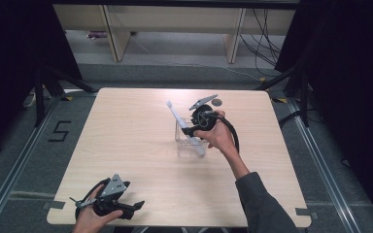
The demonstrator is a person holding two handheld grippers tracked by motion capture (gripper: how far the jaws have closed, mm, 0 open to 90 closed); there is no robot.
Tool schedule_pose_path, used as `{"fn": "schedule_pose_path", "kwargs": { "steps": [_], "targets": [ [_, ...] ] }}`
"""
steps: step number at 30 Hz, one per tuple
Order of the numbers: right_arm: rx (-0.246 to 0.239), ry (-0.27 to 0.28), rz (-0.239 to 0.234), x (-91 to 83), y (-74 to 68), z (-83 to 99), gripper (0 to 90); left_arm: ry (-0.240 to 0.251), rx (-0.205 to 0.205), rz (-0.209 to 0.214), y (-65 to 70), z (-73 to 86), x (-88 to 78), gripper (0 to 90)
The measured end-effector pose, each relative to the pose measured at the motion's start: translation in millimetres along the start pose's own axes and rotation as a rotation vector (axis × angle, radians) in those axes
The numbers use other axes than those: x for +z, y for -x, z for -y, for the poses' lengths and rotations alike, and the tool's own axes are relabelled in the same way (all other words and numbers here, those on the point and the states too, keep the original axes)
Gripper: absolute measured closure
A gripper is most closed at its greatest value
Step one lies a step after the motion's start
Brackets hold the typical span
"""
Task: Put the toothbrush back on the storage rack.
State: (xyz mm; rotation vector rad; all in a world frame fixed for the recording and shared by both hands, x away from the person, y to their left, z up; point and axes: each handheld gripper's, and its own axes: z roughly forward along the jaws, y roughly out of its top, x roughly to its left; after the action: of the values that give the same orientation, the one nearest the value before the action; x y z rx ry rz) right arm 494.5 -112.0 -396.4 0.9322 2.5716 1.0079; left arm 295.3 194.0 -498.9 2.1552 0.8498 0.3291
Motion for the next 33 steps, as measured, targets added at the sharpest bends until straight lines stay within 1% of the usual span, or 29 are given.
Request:
{"fn": "schedule_pose_path", "kwargs": {
  "steps": [1, 3, 4, 6, 7, 8, 9, 10, 13, 14, 15, 16, 17, 18, 19, 20, 21, 22, 23, 25, 26, 27, 28, 29, 30, 31, 32, 33],
  "targets": [
    [-0.017, 0.006, -0.007, -0.6, 0.7, 0.5, 42.3, 0.003, -0.003, 0.003, 0.2, 0.1, 0.0, 14.8],
    [-0.010, 0.008, -0.007, -3.1, -0.3, 1.3, 41.6, 0.002, -0.004, 0.001, -0.1, 0.3, 0.0, 14.8],
    [-0.034, 0.017, -0.001, -3.9, 1.0, 2.0, 41.2, 0.001, -0.004, 0.001, -0.2, 0.3, 0.0, 14.8],
    [-0.017, 0.032, 0.004, -8.0, -1.8, 3.8, 40.6, 0.001, -0.004, 0.001, 0.0, 0.1, 0.0, 14.8],
    [-0.017, 0.032, 0.004, -8.0, -1.8, 3.8, 40.6, 0.001, -0.004, 0.001, 0.0, 0.1, 0.0, 14.7],
    [-0.021, 0.030, -0.013, -11.0, -1.7, 3.8, 40.3, 0.003, -0.003, -0.003, -0.1, 0.3, 0.3, 14.7],
    [-0.034, 0.042, -0.005, -12.5, -1.2, 4.5, 40.1, 0.004, -0.004, -0.006, 0.0, 0.3, 0.3, 14.8],
    [-0.021, 0.055, -0.005, -14.8, -2.4, 5.7, 39.9, 0.003, -0.004, -0.004, 0.1, 0.3, 0.3, 14.8],
    [-0.029, 0.059, -0.003, -16.4, -2.2, 7.3, 39.7, 0.003, -0.004, -0.005, 0.1, 0.2, 0.3, 14.8],
    [-0.031, 0.055, -0.003, -20.4, -1.9, 8.1, 39.7, 0.004, -0.005, 0.000, -0.1, 0.3, 0.2, 14.8],
    [-0.017, 0.054, -0.017, -21.6, -2.7, 8.5, 39.7, 0.004, -0.005, 0.000, -0.1, 0.3, 0.2, 14.7],
    [-0.029, 0.058, -0.018, -22.5, -2.5, 9.1, 39.7, 0.006, -0.009, 0.002, 0.3, 0.4, 0.1, 14.8],
    [-0.029, 0.058, -0.018, -22.5, -2.5, 9.1, 39.7, 0.006, -0.009, 0.002, 0.3, 0.4, 0.1, 14.8],
    [-0.040, 0.065, 0.000, -23.7, -2.2, 9.5, 39.7, 0.005, -0.006, -0.002, 0.0, 0.4, 0.0, 14.8],
    [-0.025, 0.064, -0.017, -24.9, -3.6, 10.0, 39.6, 0.006, -0.008, -0.002, 0.1, 0.4, 0.0, 14.8],
    [-0.026, 0.062, -0.006, -25.7, -3.5, 10.6, 39.6, 0.009, -0.008, 0.000, -0.1, 0.5, 0.3, 14.8],
    [-0.024, 0.067, -0.014, -26.6, -4.2, 11.1, 39.5, 0.005, -0.006, -0.002, -0.1, 0.4, 0.0, 14.8],
    [-0.004, 0.077, -0.006, -27.8, -6.2, 12.1, 39.5, 0.005, -0.008, -0.001, 0.2, 0.4, 0.0, 14.8],
    [0.000, 0.078, -0.007, -29.2, -5.9, 12.7, 39.5, 0.005, -0.007, 0.000, 0.2, 0.4, 0.1, 14.7],
    [-0.001, 0.083, -0.003, -30.8, -6.7, 12.9, 39.5, 0.008, -0.012, 0.001, 0.5, 0.4, 0.2, 14.8],
    [-0.033, 0.084, -0.021, -34.6, -6.2, 13.0, 39.5, 0.007, -0.010, 0.006, 0.6, 0.4, 0.1, 14.8],
    [-0.033, 0.084, -0.021, -34.6, -6.2, 13.0, 39.5, 0.007, -0.010, 0.006, 0.6, 0.4, 0.1, 14.8],
    [-0.008, 0.090, -0.019, -35.5, -8.8, 13.6, 39.5, 0.007, -0.011, 0.005, 0.6, 0.4, 0.1, 14.8],
    [-0.034, 0.085, -0.018, -38.3, -7.7, 13.3, 39.5, 0.008, -0.011, 0.004, 0.6, 0.4, 0.1, 14.8],
    [-0.038, 0.095, -0.020, -39.3, -8.1, 13.8, 39.5, 0.005, -0.007, -0.002, 0.1, 0.3, 0.1, 14.8],
    [-0.040, 0.094, -0.021, -40.4, -8.1, 14.0, 39.4, 0.006, -0.008, -0.002, 0.2, 0.3, 0.0, 14.8],
    [-0.018, 0.099, -0.026, -40.2, -9.9, 15.5, 39.5, 0.008, -0.012, 0.004, 0.6, 0.4, 0.0, 14.8],
    [-0.021, 0.087, -0.023, -41.5, -10.0, 15.7, 39.5, 0.007, -0.011, 0.005, 0.6, 0.4, 0.1, 14.8]
  ]
}}
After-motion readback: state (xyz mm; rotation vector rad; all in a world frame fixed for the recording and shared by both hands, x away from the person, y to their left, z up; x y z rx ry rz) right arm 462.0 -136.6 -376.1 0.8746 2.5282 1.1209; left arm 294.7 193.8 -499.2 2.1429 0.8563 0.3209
